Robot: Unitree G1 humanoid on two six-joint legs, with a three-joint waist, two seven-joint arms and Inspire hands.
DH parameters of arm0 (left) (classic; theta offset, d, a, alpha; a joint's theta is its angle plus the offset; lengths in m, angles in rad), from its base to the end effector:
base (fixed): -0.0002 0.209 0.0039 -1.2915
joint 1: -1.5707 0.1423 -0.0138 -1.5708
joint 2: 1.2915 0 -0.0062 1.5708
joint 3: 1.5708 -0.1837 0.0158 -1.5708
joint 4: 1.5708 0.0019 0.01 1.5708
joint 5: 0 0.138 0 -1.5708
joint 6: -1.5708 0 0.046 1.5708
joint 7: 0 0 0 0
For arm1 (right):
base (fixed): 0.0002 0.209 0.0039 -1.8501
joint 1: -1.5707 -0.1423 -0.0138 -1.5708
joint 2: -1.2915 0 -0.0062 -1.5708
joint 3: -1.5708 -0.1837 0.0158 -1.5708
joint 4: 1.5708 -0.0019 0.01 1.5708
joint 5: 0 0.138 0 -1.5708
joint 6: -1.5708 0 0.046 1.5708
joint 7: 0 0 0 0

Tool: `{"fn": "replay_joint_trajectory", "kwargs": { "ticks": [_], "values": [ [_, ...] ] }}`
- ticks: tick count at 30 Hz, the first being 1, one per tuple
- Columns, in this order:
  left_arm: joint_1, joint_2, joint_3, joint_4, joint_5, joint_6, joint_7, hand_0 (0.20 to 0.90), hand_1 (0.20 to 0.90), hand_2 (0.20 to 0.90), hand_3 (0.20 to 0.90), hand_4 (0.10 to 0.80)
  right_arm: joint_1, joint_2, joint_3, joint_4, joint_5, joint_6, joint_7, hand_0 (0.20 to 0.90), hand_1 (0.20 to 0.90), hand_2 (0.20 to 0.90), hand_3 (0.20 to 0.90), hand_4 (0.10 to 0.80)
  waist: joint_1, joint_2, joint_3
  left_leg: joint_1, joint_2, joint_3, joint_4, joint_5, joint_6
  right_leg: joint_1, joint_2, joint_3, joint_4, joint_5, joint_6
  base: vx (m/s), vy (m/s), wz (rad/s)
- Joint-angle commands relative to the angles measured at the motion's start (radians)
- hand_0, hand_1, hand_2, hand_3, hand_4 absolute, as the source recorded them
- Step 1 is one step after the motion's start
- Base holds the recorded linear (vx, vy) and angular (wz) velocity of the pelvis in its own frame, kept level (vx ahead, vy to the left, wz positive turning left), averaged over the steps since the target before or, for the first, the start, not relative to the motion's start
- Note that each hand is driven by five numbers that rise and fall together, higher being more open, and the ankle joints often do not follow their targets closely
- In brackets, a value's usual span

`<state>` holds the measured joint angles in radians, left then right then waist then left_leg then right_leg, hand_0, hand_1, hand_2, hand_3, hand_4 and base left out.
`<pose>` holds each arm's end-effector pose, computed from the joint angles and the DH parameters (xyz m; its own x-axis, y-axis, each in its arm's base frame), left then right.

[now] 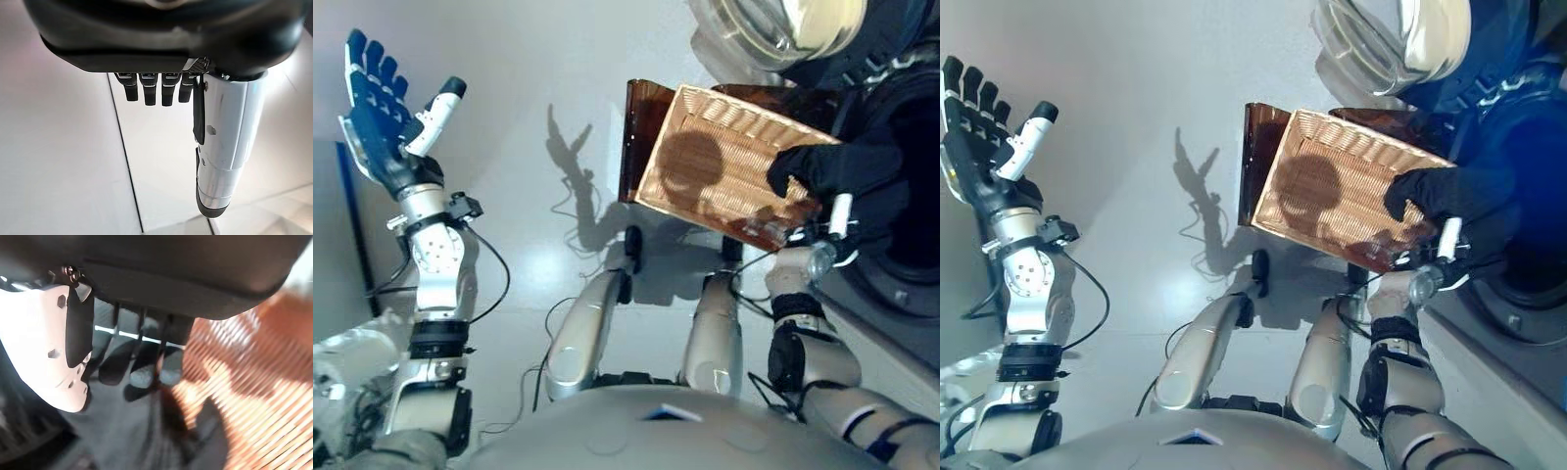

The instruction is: Pick up the clothes and place them into the washing machine

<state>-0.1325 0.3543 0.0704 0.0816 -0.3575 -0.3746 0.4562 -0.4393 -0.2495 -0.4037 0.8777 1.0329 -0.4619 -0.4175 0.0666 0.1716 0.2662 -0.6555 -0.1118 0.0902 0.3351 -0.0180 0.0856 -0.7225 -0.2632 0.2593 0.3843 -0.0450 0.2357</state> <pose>0.2246 0.2259 0.0904 0.7821 0.4907 0.3841 -0.4469 0.8712 -0.2032 0.2491 -0.2710 0.0191 0.4618 -0.7940 -0.3954 0.7475 0.1083 0.6554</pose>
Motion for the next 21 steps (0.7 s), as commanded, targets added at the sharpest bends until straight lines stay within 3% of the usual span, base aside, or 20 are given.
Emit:
{"fn": "replay_joint_trajectory", "kwargs": {
  "ticks": [1, 7, 12, 16, 21],
  "values": [
    [-0.008, 0.018, 0.083, -0.064, -0.007, -0.130, 0.016, 0.900, 0.900, 0.900, 0.900, 0.800, -0.020, -0.081, -0.005, -0.100, 0.069, -0.136, 0.049, 0.200, 0.200, 0.200, 0.200, 0.300, -0.011, 0.044, -0.044, -0.072, -0.013, -0.053, 0.050, -0.072, -0.076, -0.070, 0.041, -0.022, 0.023, 0.008, -0.112, -0.009, -0.059, -0.09],
    [-0.018, 0.016, 0.063, -0.070, -0.023, -0.116, -0.009, 0.900, 0.900, 0.900, 0.900, 0.800, -0.111, -0.138, -0.016, -0.158, 0.142, -0.187, 0.100, 0.200, 0.200, 0.200, 0.200, 0.300, -0.019, 0.060, -0.037, -0.087, 0.006, -0.046, 0.083, -0.090, -0.080, -0.105, 0.070, -0.019, 0.085, -0.017, -0.124, -0.013, -0.056, 0.02],
    [-0.030, 0.023, 0.053, -0.056, -0.029, -0.117, -0.015, 0.900, 0.900, 0.900, 0.900, 0.800, -0.178, -0.199, -0.031, -0.171, 0.146, -0.216, 0.089, 0.200, 0.200, 0.200, 0.200, 0.300, -0.012, 0.075, -0.054, -0.081, 0.004, -0.037, 0.061, -0.084, -0.080, -0.117, 0.073, -0.001, 0.080, -0.021, -0.124, 0.012, 0.006, -0.05],
    [-0.029, 0.024, 0.046, -0.067, -0.034, -0.117, -0.029, 0.900, 0.900, 0.900, 0.900, 0.800, -0.250, -0.295, -0.009, -0.197, 0.091, -0.218, 0.047, 0.200, 0.200, 0.200, 0.200, 0.300, 0.003, 0.094, -0.074, -0.074, -0.001, -0.025, 0.023, -0.064, -0.078, -0.125, 0.070, 0.023, 0.051, -0.001, -0.119, 0.004, 0.021, -0.11],
    [-0.031, 0.026, 0.047, -0.080, -0.036, -0.112, -0.038, 0.900, 0.900, 0.900, 0.900, 0.800, -0.263, -0.331, 0.015, -0.275, 0.054, -0.229, 0.035, 0.200, 0.200, 0.200, 0.200, 0.300, 0.002, 0.094, -0.097, -0.060, 0.001, -0.026, -0.004, -0.053, -0.081, -0.117, 0.077, 0.028, 0.031, 0.007, -0.121, 0.023, -0.031, -0.04]
  ]
}}
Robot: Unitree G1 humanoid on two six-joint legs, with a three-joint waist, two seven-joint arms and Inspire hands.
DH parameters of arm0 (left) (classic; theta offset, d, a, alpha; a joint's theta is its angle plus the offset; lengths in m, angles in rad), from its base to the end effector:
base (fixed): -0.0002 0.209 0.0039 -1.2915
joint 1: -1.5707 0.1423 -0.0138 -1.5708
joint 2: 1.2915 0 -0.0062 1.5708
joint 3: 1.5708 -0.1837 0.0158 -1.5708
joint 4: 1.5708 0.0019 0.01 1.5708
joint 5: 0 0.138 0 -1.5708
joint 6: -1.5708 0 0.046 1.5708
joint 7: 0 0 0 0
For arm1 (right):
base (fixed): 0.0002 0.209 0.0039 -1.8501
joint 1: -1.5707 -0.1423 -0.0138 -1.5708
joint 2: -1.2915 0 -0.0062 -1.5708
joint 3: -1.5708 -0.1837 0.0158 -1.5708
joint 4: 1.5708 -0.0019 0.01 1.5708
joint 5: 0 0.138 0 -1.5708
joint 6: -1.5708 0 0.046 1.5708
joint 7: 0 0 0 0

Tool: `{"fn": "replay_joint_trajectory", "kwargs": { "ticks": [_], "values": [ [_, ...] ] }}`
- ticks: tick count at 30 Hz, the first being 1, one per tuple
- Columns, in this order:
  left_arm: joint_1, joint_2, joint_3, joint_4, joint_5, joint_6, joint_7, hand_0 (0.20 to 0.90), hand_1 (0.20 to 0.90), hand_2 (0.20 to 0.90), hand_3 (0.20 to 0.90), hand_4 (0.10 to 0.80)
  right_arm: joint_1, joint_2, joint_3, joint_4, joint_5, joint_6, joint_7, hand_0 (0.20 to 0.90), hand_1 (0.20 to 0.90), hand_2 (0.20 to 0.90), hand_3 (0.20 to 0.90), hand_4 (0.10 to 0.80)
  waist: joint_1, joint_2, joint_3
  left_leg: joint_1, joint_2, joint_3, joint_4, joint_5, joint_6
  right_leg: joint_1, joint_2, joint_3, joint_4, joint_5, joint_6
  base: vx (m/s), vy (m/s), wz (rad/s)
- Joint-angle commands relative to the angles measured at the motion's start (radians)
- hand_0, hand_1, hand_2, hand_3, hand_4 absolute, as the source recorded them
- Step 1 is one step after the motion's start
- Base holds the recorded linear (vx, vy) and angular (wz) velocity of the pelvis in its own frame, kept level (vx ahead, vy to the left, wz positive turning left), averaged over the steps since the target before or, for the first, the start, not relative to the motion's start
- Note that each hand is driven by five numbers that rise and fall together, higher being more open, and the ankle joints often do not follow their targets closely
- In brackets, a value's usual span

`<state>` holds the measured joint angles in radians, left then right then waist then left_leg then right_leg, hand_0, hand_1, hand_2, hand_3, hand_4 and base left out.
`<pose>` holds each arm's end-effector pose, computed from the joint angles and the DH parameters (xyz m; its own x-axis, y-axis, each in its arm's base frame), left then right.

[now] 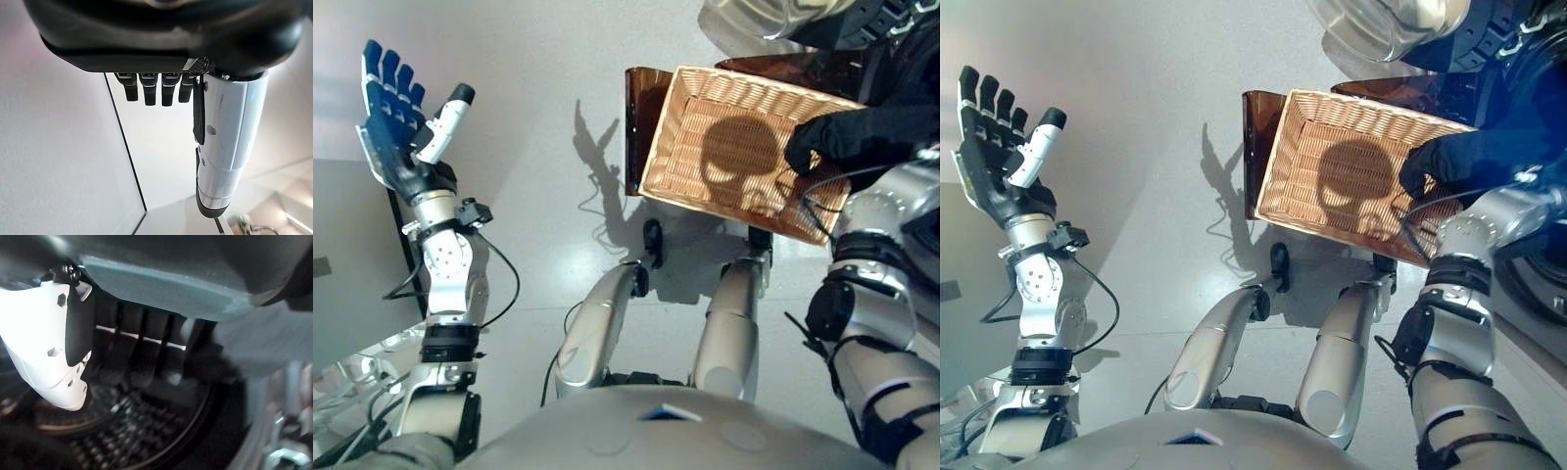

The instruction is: Pick up the clothes and place them into the washing machine

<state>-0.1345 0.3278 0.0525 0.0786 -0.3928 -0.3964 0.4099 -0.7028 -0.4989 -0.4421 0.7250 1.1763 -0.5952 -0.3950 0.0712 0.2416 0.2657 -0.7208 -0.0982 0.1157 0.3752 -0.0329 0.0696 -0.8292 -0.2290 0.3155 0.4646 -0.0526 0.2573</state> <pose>0.2249 0.2183 0.0887 0.8042 0.4537 0.3840 -0.3849 0.8898 -0.2453 0.2828 -0.3251 0.1567 0.4046 -0.9143 0.0160 0.3028 0.1505 0.9411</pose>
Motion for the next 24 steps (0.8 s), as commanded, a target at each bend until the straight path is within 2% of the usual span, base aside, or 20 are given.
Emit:
{"fn": "replay_joint_trajectory", "kwargs": {
  "ticks": [1, 2, 3, 4, 5, 11, 14, 15, 16, 17, 18, 19, 20, 22, 24],
  "values": [
    [-0.029, 0.054, 0.067, -0.076, -0.001, -0.087, 0.007, 0.900, 0.900, 0.900, 0.900, 0.800, 0.008, -0.084, 0.055, -0.133, -0.094, -0.096, 0.016, 0.200, 0.200, 0.200, 0.200, 0.300, -0.004, 0.021, -0.104, 0.011, -0.013, -0.053, -0.050, -0.038, -0.064, -0.005, 0.043, -0.029, -0.058, 0.016, -0.142, 0.049, -0.037, -0.03],
    [-0.028, 0.054, 0.069, -0.078, -0.003, -0.088, 0.005, 0.900, 0.900, 0.900, 0.900, 0.800, 0.015, -0.091, 0.055, -0.137, -0.110, -0.091, 0.016, 0.200, 0.200, 0.200, 0.200, 0.300, -0.005, 0.017, -0.109, 0.017, -0.014, -0.055, -0.057, -0.037, -0.062, 0.000, 0.045, -0.028, -0.067, 0.019, -0.142, 0.036, -0.026, -0.03],
    [-0.027, 0.053, 0.070, -0.078, -0.003, -0.090, 0.003, 0.900, 0.900, 0.900, 0.900, 0.800, 0.023, -0.100, 0.064, -0.127, -0.134, -0.079, 0.012, 0.230, 0.230, 0.230, 0.230, 0.322, -0.005, 0.013, -0.112, 0.019, -0.014, -0.055, -0.061, -0.036, -0.061, 0.002, 0.047, -0.027, -0.073, 0.022, -0.142, 0.011, -0.032, -0.09],
    [-0.030, 0.053, 0.074, -0.075, -0.007, -0.093, 0.001, 0.900, 0.900, 0.900, 0.900, 0.800, 0.034, -0.113, 0.085, -0.105, -0.169, -0.056, 0.005, 0.496, 0.496, 0.496, 0.496, 0.512, -0.007, 0.005, -0.112, 0.020, -0.011, -0.055, -0.065, -0.034, -0.063, 0.003, 0.048, -0.027, -0.081, 0.028, -0.142, 0.011, -0.048, -0.09],
    [-0.034, 0.049, 0.075, -0.075, -0.008, -0.093, 0.002, 0.900, 0.900, 0.900, 0.900, 0.800, 0.048, -0.104, 0.094, -0.102, -0.166, -0.043, 0.014, 0.900, 0.900, 0.900, 0.900, 0.800, -0.008, -0.001, -0.110, 0.021, -0.009, -0.057, -0.065, -0.040, -0.063, 0.006, 0.050, -0.030, -0.082, 0.021, -0.142, -0.039, -0.083, -0.09],
    [-0.032, 0.022, 0.086, -0.084, -0.019, -0.082, -0.025, 0.900, 0.900, 0.900, 0.900, 0.800, 0.216, 0.040, 0.121, -0.062, -0.034, 0.028, 0.192, 0.900, 0.900, 0.900, 0.900, 0.800, -0.032, -0.065, -0.085, 0.005, 0.022, -0.094, -0.071, -0.018, -0.077, 0.035, 0.070, -0.080, -0.127, 0.040, -0.153, -0.042, -0.139, 0.06],
    [-0.044, 0.023, 0.096, -0.074, -0.027, -0.082, -0.034, 0.900, 0.900, 0.900, 0.900, 0.800, 0.264, 0.061, 0.178, -0.009, -0.052, 0.088, 0.236, 0.900, 0.900, 0.900, 0.900, 0.800, -0.037, -0.110, -0.076, 0.009, 0.037, -0.110, -0.088, -0.003, -0.088, 0.055, 0.075, -0.105, -0.157, 0.056, -0.153, -0.027, -0.126, 0.12],
    [-0.044, 0.025, 0.100, -0.075, -0.030, -0.081, -0.043, 0.900, 0.900, 0.900, 0.900, 0.800, 0.301, 0.077, 0.201, 0.008, -0.072, 0.126, 0.255, 0.900, 0.900, 0.900, 0.900, 0.800, -0.042, -0.140, -0.069, 0.015, 0.045, -0.125, -0.100, 0.008, -0.095, 0.071, 0.075, -0.120, -0.175, 0.066, -0.155, -0.017, -0.105, 0.11],
    [-0.042, 0.025, 0.100, -0.076, -0.029, -0.080, -0.043, 0.900, 0.900, 0.900, 0.900, 0.800, 0.302, 0.078, 0.201, 0.008, -0.072, 0.126, 0.256, 0.900, 0.900, 0.900, 0.900, 0.800, -0.042, -0.140, -0.070, 0.017, 0.045, -0.126, -0.102, 0.009, -0.095, 0.074, 0.075, -0.121, -0.177, 0.067, -0.155, -0.020, -0.129, 0.25],
    [-0.041, 0.035, 0.107, -0.075, -0.026, -0.079, -0.053, 0.900, 0.900, 0.900, 0.900, 0.800, 0.331, 0.044, 0.277, 0.050, -0.203, 0.199, 0.259, 0.900, 0.900, 0.900, 0.900, 0.800, -0.045, -0.178, -0.064, 0.023, 0.056, -0.136, -0.113, 0.020, -0.105, 0.090, 0.077, -0.135, -0.195, 0.078, -0.155, -0.009, -0.064, 0.25],
    [-0.039, 0.035, 0.109, -0.076, -0.026, -0.078, -0.054, 0.900, 0.900, 0.900, 0.900, 0.800, 0.331, 0.045, 0.278, 0.048, -0.206, 0.201, 0.256, 0.900, 0.900, 0.900, 0.900, 0.800, -0.047, -0.178, -0.063, 0.026, 0.055, -0.137, -0.115, 0.021, -0.105, 0.093, 0.077, -0.137, -0.198, 0.079, -0.156, -0.013, -0.103, 0.23],
    [-0.035, 0.043, 0.109, -0.074, -0.022, -0.075, -0.062, 0.900, 0.900, 0.900, 0.900, 0.800, 0.356, 0.032, 0.299, 0.041, -0.266, 0.219, 0.253, 0.900, 0.900, 0.900, 0.900, 0.800, -0.049, -0.194, -0.060, 0.030, 0.058, -0.141, -0.119, 0.024, -0.108, 0.101, 0.078, -0.145, -0.205, 0.083, -0.156, -0.005, -0.086, 0.07],
    [-0.025, 0.047, 0.118, -0.066, -0.020, -0.068, -0.076, 0.900, 0.900, 0.900, 0.900, 0.800, 0.393, 0.002, 0.355, 0.001, -0.411, 0.256, 0.239, 0.900, 0.900, 0.900, 0.900, 0.800, -0.049, -0.225, -0.054, 0.033, 0.066, -0.152, -0.121, 0.031, -0.114, 0.116, 0.081, -0.158, -0.216, 0.087, -0.156, 0.001, -0.107, 0.08],
    [-0.018, 0.048, 0.121, -0.065, -0.021, -0.071, -0.078, 0.900, 0.900, 0.900, 0.900, 0.800, 0.418, 0.004, 0.361, -0.018, -0.437, 0.257, 0.241, 0.900, 0.900, 0.900, 0.900, 0.800, -0.051, -0.236, -0.054, 0.037, 0.069, -0.158, -0.124, 0.033, -0.115, 0.125, 0.081, -0.165, -0.222, 0.089, -0.156, 0.011, -0.059, 0.15],
    [-0.008, 0.046, 0.135, -0.062, -0.017, -0.065, -0.087, 0.900, 0.900, 0.900, 0.900, 0.800, 0.443, -0.038, 0.401, -0.046, -0.648, 0.297, 0.212, 0.900, 0.900, 0.900, 0.900, 0.800, -0.052, -0.260, -0.056, 0.040, 0.076, -0.170, -0.125, 0.036, -0.119, 0.139, 0.087, -0.180, -0.228, 0.086, -0.158, 0.018, -0.060, 0.11]
  ]
}}
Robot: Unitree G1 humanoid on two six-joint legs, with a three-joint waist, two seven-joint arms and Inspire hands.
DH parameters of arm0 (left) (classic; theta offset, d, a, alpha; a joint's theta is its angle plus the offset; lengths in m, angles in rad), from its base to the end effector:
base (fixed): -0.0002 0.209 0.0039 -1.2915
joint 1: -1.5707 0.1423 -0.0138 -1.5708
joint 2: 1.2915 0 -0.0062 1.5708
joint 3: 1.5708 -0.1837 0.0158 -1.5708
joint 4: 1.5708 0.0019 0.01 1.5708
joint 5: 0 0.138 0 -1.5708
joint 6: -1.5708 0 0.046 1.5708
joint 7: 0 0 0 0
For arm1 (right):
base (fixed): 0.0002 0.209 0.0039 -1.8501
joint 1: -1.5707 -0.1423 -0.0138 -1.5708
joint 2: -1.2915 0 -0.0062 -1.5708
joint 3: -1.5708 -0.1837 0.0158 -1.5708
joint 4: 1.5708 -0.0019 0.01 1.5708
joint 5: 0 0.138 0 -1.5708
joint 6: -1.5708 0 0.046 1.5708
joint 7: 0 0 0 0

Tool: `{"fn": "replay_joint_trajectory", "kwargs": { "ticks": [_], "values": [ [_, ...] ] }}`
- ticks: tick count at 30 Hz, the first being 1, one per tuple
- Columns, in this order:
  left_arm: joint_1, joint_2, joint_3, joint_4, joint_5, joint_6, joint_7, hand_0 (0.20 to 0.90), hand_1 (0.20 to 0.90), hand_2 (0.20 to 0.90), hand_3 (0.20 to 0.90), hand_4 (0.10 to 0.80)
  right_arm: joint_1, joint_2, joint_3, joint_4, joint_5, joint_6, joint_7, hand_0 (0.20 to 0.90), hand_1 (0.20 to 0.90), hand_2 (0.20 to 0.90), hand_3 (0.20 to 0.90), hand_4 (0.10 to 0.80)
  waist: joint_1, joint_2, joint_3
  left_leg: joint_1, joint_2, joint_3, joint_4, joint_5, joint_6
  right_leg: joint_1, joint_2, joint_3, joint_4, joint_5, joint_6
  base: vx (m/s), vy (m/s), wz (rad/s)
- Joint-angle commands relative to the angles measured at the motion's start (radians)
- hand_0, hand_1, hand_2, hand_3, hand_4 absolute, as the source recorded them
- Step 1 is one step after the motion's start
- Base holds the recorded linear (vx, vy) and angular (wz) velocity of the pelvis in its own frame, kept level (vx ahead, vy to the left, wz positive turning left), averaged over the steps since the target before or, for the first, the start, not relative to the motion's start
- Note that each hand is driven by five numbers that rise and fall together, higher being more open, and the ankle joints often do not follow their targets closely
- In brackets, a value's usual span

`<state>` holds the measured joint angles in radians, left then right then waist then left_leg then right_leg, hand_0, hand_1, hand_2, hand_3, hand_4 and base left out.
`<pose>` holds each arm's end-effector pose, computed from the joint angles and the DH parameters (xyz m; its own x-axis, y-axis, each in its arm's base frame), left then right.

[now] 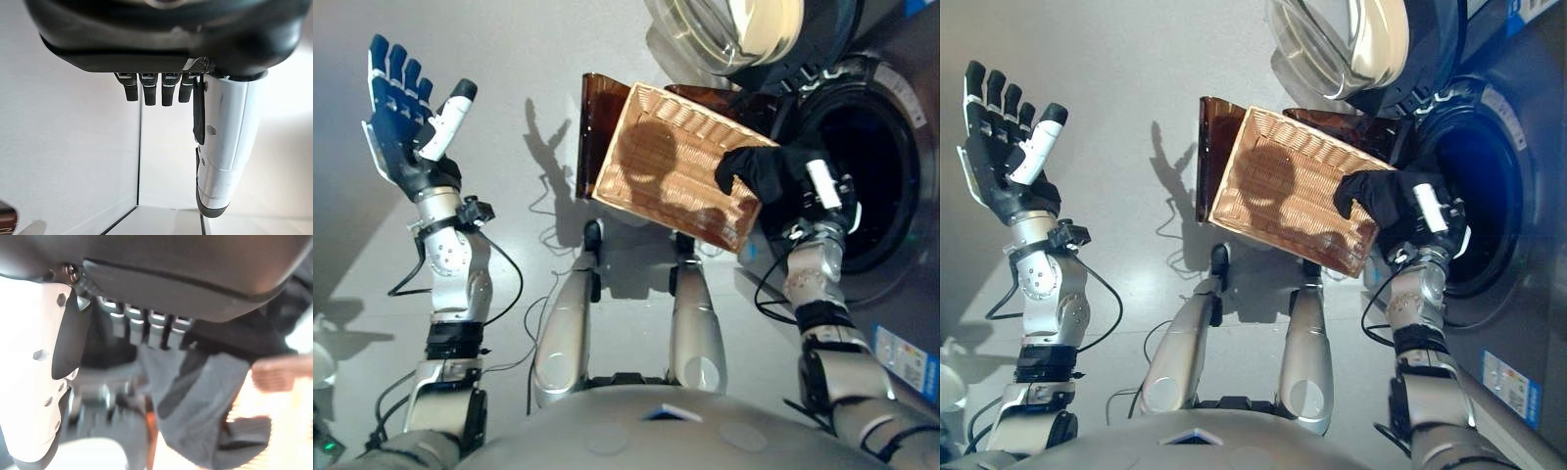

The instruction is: Pick up the clothes and place them into the washing machine

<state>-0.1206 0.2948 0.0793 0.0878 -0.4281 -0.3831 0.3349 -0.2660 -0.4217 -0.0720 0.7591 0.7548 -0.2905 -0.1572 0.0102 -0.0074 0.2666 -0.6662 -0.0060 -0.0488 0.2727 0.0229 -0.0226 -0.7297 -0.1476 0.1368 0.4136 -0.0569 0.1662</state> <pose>0.2224 0.2194 0.0823 0.8308 0.4331 0.3496 -0.3520 0.8954 -0.2728 0.2283 -0.2788 0.0118 0.8421 -0.5088 -0.1788 0.5392 0.7997 0.2640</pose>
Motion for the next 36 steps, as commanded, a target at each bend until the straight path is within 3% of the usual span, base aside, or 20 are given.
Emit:
{"fn": "replay_joint_trajectory", "kwargs": {
  "ticks": [1, 2, 3, 11, 12, 13, 14, 20, 25, 30, 32, 34, 35, 36],
  "values": [
    [-0.017, 0.081, 0.117, -0.068, 0.019, -0.085, -0.014, 0.900, 0.900, 0.900, 0.900, 0.800, 0.016, -0.138, 0.047, -0.100, -0.292, -0.003, -0.028, 0.900, 0.900, 0.900, 0.900, 0.800, 0.010, -0.023, -0.057, -0.017, -0.014, -0.010, -0.018, -0.020, -0.028, 0.042, 0.008, -0.007, -0.176, 0.091, -0.067, 0.017, -0.068, 0.09],
    [-0.012, 0.081, 0.122, -0.071, 0.020, -0.089, -0.024, 0.900, 0.900, 0.900, 0.900, 0.800, 0.025, -0.178, 0.077, -0.101, -0.450, 0.029, -0.050, 0.900, 0.900, 0.900, 0.900, 0.800, 0.010, -0.039, -0.060, -0.020, -0.011, -0.021, -0.012, -0.022, -0.029, 0.047, 0.012, -0.018, -0.176, 0.088, -0.068, 0.010, -0.047, 0.11],
    [-0.011, 0.081, 0.123, -0.072, 0.020, -0.088, -0.024, 0.900, 0.900, 0.900, 0.900, 0.800, 0.025, -0.178, 0.077, -0.102, -0.451, 0.030, -0.052, 0.900, 0.900, 0.900, 0.900, 0.800, 0.009, -0.039, -0.061, -0.020, -0.011, -0.022, -0.012, -0.022, -0.029, 0.047, 0.012, -0.019, -0.176, 0.088, -0.068, 0.017, -0.052, 0.11],
    [0.010, 0.083, 0.162, -0.110, 0.042, -0.093, -0.042, 0.900, 0.900, 0.900, 0.900, 0.800, 0.030, -0.320, 0.245, -0.100, -1.143, 0.164, -0.123, 0.900, 0.900, 0.900, 0.900, 0.800, 0.014, -0.086, -0.066, -0.022, 0.000, -0.056, -0.005, -0.028, -0.032, 0.067, 0.025, -0.055, -0.182, 0.080, -0.065, 0.011, -0.046, 0.09],
    [0.015, 0.089, 0.166, -0.117, 0.056, -0.095, -0.038, 0.900, 0.900, 0.900, 0.900, 0.800, 0.007, -0.358, 0.325, -0.054, -1.331, 0.198, -0.128, 0.900, 0.900, 0.900, 0.900, 0.800, 0.019, -0.092, -0.064, -0.030, 0.004, -0.063, 0.004, -0.031, -0.035, 0.063, 0.029, -0.062, -0.172, 0.072, -0.067, 0.005, -0.039, 0.06],
    [0.016, 0.089, 0.169, -0.117, 0.056, -0.095, -0.037, 0.900, 0.900, 0.900, 0.900, 0.800, 0.002, -0.357, 0.331, -0.049, -1.332, 0.197, -0.130, 0.900, 0.900, 0.900, 0.900, 0.800, 0.016, -0.092, -0.064, -0.031, 0.004, -0.063, 0.005, -0.032, -0.035, 0.062, 0.030, -0.063, -0.171, 0.071, -0.067, -0.007, -0.038, 0.07],
    [0.019, 0.095, 0.170, -0.125, 0.061, -0.100, -0.027, 0.900, 0.900, 0.900, 0.900, 0.800, -0.034, -0.365, 0.410, 0.019, -1.467, 0.229, -0.152, 0.900, 0.900, 0.900, 0.900, 0.800, 0.021, -0.094, -0.060, -0.040, 0.007, -0.067, 0.019, -0.036, -0.038, 0.053, 0.037, -0.070, -0.153, 0.062, -0.071, -0.008, -0.015, 0.06],
    [0.011, 0.109, 0.186, -0.144, 0.081, -0.103, 0.017, 0.900, 0.900, 0.900, 0.900, 0.800, -0.105, -0.312, 0.504, 0.142, -1.594, 0.288, -0.180, 0.900, 0.900, 0.900, 0.900, 0.800, 0.036, -0.091, -0.031, -0.081, 0.009, -0.084, 0.078, -0.049, -0.053, 0.011, 0.054, -0.103, -0.067, 0.021, -0.079, -0.035, -0.046, 0.09],
    [-0.011, 0.118, 0.191, -0.146, 0.092, -0.115, 0.056, 0.900, 0.900, 0.900, 0.900, 0.800, -0.160, -0.268, 0.549, 0.259, -1.638, 0.335, -0.222, 0.900, 0.900, 0.900, 0.900, 0.800, 0.051, -0.069, -0.005, -0.148, 0.008, -0.096, 0.201, -0.097, -0.056, -0.059, 0.065, -0.125, 0.074, -0.036, -0.092, -0.042, -0.021, 0.19],
    [-0.009, 0.114, 0.189, -0.154, 0.096, -0.115, 0.069, 0.900, 0.900, 0.900, 0.900, 0.800, -0.204, -0.246, 0.566, 0.324, -1.646, 0.366, -0.262, 0.900, 0.900, 0.900, 0.900, 0.800, 0.060, -0.052, 0.003, -0.192, 0.007, -0.096, 0.287, -0.134, -0.052, -0.102, 0.063, -0.136, 0.159, -0.071, -0.097, -0.004, 0.006, 0.01],
    [-0.006, 0.114, 0.180, -0.166, 0.106, -0.110, 0.071, 0.900, 0.900, 0.900, 0.900, 0.800, -0.226, -0.240, 0.571, 0.353, -1.663, 0.391, -0.280, 0.900, 0.900, 0.900, 0.900, 0.800, 0.065, -0.040, 0.004, -0.202, 0.008, -0.102, 0.331, -0.185, -0.046, -0.116, 0.063, -0.138, 0.217, -0.124, -0.097, 0.118, -0.003, 0.05],
    [-0.001, 0.111, 0.176, -0.172, 0.113, -0.109, 0.074, 0.900, 0.900, 0.900, 0.900, 0.800, -0.238, -0.245, 0.556, 0.356, -1.651, 0.403, -0.304, 0.900, 0.900, 0.900, 0.900, 0.800, 0.066, -0.035, 0.009, -0.215, 0.007, -0.100, 0.357, -0.196, -0.041, -0.129, 0.061, -0.140, 0.242, -0.133, -0.099, 0.013, 0.019, 0.06],
    [0.001, 0.111, 0.172, -0.172, 0.115, -0.109, 0.076, 0.900, 0.900, 0.900, 0.900, 0.800, -0.241, -0.246, 0.556, 0.360, -1.652, 0.405, -0.309, 0.900, 0.900, 0.900, 0.900, 0.800, 0.069, -0.034, 0.017, -0.228, 0.005, -0.094, 0.362, -0.171, -0.039, -0.140, 0.057, -0.142, 0.243, -0.108, -0.102, 0.022, 0.014, 0.07],
    [0.000, 0.111, 0.164, -0.175, 0.115, -0.111, 0.074, 0.900, 0.900, 0.900, 0.900, 0.800, -0.247, -0.245, 0.559, 0.369, -1.654, 0.410, -0.313, 0.900, 0.900, 0.900, 0.900, 0.800, 0.069, -0.033, 0.013, -0.219, 0.004, -0.097, 0.371, -0.204, -0.036, -0.133, 0.057, -0.140, 0.257, -0.139, -0.100, 0.035, 0.005, 0.03]
  ]
}}
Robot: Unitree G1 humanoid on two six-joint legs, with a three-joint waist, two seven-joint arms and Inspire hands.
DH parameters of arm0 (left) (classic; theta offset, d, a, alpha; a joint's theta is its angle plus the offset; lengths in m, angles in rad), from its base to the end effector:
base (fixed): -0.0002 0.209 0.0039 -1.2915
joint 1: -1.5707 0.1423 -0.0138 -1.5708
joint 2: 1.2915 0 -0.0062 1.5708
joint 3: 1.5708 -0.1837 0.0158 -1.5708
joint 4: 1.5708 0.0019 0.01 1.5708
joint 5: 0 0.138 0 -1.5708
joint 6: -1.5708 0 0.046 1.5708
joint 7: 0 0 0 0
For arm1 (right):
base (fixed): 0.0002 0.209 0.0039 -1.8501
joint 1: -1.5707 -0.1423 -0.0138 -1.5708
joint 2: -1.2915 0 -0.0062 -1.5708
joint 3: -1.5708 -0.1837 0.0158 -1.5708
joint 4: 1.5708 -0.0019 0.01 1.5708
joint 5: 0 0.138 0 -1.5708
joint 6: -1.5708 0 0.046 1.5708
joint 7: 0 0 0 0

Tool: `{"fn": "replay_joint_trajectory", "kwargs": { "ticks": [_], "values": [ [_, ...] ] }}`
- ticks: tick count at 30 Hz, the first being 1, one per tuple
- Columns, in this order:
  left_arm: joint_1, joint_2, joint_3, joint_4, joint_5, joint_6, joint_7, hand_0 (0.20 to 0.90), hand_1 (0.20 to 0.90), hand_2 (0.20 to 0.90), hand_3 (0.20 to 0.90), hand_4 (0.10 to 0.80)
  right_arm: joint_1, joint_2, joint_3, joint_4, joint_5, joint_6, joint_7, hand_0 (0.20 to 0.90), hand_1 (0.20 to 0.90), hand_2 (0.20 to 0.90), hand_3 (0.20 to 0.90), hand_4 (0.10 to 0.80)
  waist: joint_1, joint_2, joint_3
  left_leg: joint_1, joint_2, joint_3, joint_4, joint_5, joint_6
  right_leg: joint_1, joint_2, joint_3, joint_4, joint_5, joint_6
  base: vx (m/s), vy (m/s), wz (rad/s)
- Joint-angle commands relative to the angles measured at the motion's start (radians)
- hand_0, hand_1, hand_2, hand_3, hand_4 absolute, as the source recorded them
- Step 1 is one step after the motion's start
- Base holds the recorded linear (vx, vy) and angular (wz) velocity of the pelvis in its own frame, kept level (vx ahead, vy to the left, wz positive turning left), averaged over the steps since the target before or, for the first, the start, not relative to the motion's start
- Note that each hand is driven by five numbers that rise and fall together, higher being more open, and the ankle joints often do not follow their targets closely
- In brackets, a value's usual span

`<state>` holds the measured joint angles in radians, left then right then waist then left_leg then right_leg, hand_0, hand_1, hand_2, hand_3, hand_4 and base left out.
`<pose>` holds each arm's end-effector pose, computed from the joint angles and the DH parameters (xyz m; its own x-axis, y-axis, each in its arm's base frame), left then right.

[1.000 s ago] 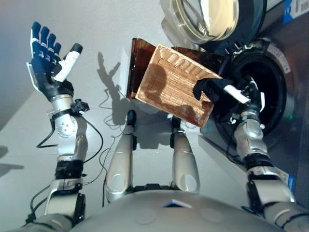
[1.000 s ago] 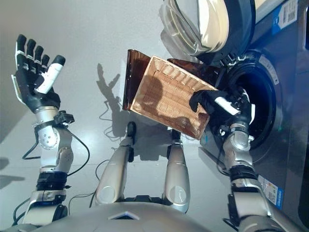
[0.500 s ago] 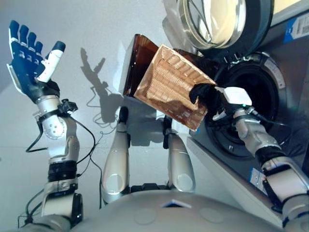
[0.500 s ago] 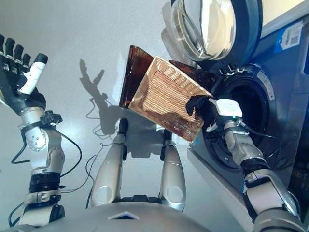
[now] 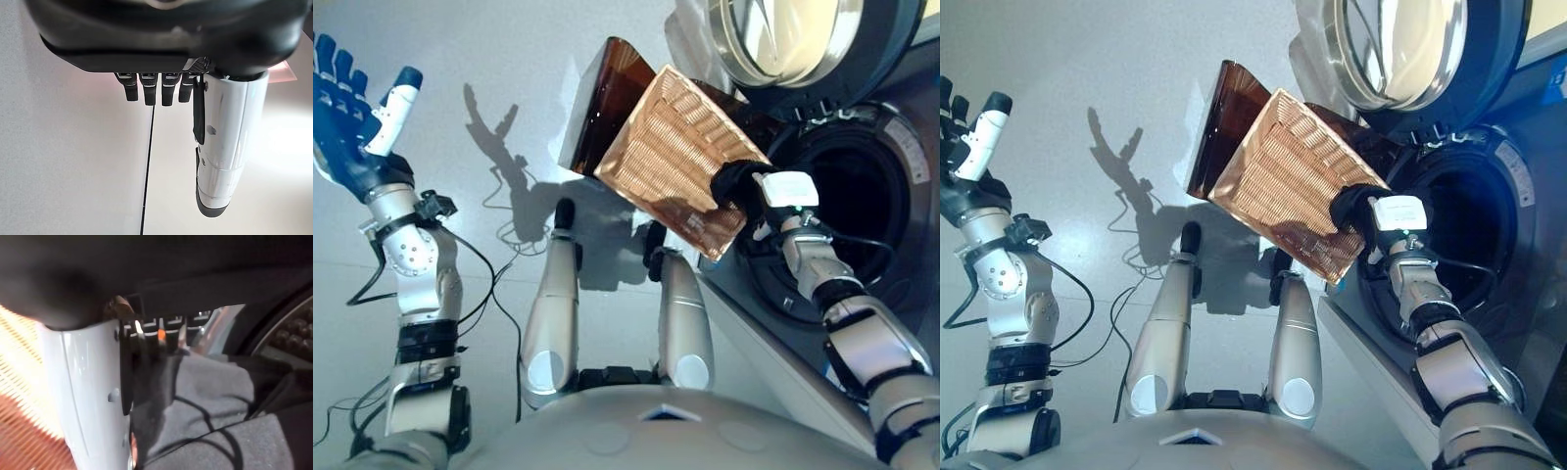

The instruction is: Pick up the clothes and place them into the washing machine

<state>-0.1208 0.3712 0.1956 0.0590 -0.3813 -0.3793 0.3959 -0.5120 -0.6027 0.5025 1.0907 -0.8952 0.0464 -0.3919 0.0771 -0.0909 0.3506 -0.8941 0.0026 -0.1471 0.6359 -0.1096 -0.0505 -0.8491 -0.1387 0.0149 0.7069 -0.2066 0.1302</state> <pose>0.2175 0.2511 0.1018 0.7278 0.5309 0.4341 -0.4838 0.8461 -0.2235 0.2504 -0.2882 0.0079 0.9589 -0.2041 -0.1969 -0.2427 -0.2311 -0.9422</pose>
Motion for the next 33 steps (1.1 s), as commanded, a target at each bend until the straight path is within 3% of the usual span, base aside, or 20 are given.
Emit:
{"fn": "replay_joint_trajectory", "kwargs": {
  "ticks": [1, 4, 5, 7, 18, 29, 30, 33],
  "values": [
    [0.002, 0.037, 0.045, -0.147, 0.070, -0.114, 0.014, 0.900, 0.900, 0.900, 0.900, 0.800, -0.006, -0.063, -0.010, 0.036, -0.010, 0.080, -0.091, 0.900, 0.900, 0.900, 0.900, 0.800, 0.004, 0.051, -0.071, 0.009, -0.007, 0.000, 0.012, -0.075, -0.006, -0.014, 0.046, -0.019, -0.033, 0.008, -0.064, 0.144, -0.010, -0.02],
    [0.000, 0.044, 0.035, -0.157, 0.070, -0.114, 0.015, 0.900, 0.900, 0.900, 0.900, 0.800, -0.022, -0.047, 0.000, 0.071, -0.015, 0.099, -0.101, 0.900, 0.900, 0.900, 0.900, 0.800, 0.006, 0.054, -0.073, 0.007, -0.012, 0.000, 0.005, -0.077, -0.002, -0.015, 0.043, -0.022, -0.037, 0.003, -0.062, 0.001, 0.006, 0.01],
    [0.004, 0.045, 0.032, -0.165, 0.067, -0.115, 0.014, 0.900, 0.900, 0.900, 0.900, 0.800, -0.041, -0.039, 0.010, 0.100, -0.017, 0.111, -0.099, 0.900, 0.900, 0.900, 0.900, 0.800, 0.010, 0.056, -0.062, -0.006, -0.017, 0.005, -0.001, -0.043, 0.002, -0.026, 0.040, -0.024, -0.045, 0.035, -0.066, 0.000, 0.000, 0.00],
    [0.006, 0.046, 0.029, -0.166, 0.066, -0.115, 0.015, 0.900, 0.900, 0.900, 0.900, 0.800, -0.051, -0.038, 0.014, 0.112, -0.016, 0.119, -0.103, 0.900, 0.900, 0.900, 0.900, 0.800, 0.011, 0.057, -0.065, 0.001, -0.020, 0.003, 0.009, -0.079, 0.003, -0.021, 0.041, -0.018, -0.033, 0.004, -0.063, 0.058, 0.000, 0.00],
    [0.004, 0.059, 0.022, -0.184, 0.070, -0.120, 0.029, 0.900, 0.900, 0.900, 0.900, 0.800, -0.138, -0.050, 0.057, 0.160, -0.004, 0.138, -0.102, 0.900, 0.900, 0.900, 0.900, 0.800, 0.033, 0.075, -0.031, -0.039, -0.049, 0.007, 0.008, -0.066, 0.015, -0.059, 0.019, -0.011, 0.001, -0.008, -0.063, 0.004, 0.007, 0.01],
    [0.015, 0.048, 0.022, -0.199, 0.086, -0.124, 0.054, 0.900, 0.900, 0.900, 0.900, 0.800, -0.131, -0.032, 0.005, 0.105, 0.024, 0.163, -0.200, 0.900, 0.900, 0.900, 0.900, 0.800, 0.031, 0.073, -0.061, -0.039, -0.048, 0.009, 0.025, -0.086, 0.016, -0.064, 0.023, -0.029, 0.033, -0.033, -0.072, 0.017, -0.004, 0.06],
    [0.017, 0.047, 0.022, -0.201, 0.089, -0.126, 0.055, 0.900, 0.900, 0.900, 0.900, 0.800, -0.116, -0.027, -0.014, 0.089, 0.033, 0.163, -0.216, 0.900, 0.900, 0.900, 0.900, 0.800, 0.030, 0.071, -0.059, -0.042, -0.047, 0.011, 0.005, -0.046, 0.017, -0.063, 0.021, -0.034, 0.006, 0.007, -0.076, -0.087, -0.003, -0.02],
    [0.027, 0.043, 0.021, -0.196, 0.086, -0.126, 0.052, 0.900, 0.900, 0.900, 0.900, 0.800, -0.061, -0.007, -0.063, 0.037, 0.059, 0.162, -0.256, 0.900, 0.900, 0.900, 0.900, 0.800, 0.025, 0.065, -0.066, 0.010, -0.044, 0.009, -0.078, -0.012, 0.012, -0.010, 0.025, -0.042, -0.064, 0.033, -0.070, -0.016, -0.027, 0.00]
  ]
}}
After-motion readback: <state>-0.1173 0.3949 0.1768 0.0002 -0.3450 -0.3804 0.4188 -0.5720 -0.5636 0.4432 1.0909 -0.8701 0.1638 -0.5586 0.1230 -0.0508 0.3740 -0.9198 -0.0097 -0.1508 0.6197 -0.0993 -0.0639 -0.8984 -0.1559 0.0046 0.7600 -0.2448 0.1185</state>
